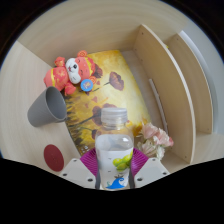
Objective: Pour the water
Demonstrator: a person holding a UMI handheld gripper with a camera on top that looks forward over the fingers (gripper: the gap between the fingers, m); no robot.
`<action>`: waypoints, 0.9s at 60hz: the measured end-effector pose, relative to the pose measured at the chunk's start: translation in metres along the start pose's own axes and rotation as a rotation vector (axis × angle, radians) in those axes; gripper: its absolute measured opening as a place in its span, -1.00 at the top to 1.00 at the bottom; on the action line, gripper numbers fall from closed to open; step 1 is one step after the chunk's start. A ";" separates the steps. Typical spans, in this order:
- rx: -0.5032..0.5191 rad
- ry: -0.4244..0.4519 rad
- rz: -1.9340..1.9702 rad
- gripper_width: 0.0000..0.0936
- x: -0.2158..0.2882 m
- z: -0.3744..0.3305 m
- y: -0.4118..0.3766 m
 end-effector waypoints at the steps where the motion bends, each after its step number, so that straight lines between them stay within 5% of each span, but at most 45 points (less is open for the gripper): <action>1: -0.004 0.009 -0.044 0.17 0.004 0.003 0.000; 33: -0.076 0.244 -1.134 0.16 0.070 0.041 -0.040; 54: -0.081 0.238 -0.997 0.17 0.075 0.043 -0.032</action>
Point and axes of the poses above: the point between the fingertips, and its own axes, seen from behind it with the camera up: y to the right, x up, z forward, the way the camera looks, the point moved 8 cm from there along -z, backward, against the way the camera looks, and after that the axes turned 7 degrees about z, right-handed, at the moved point
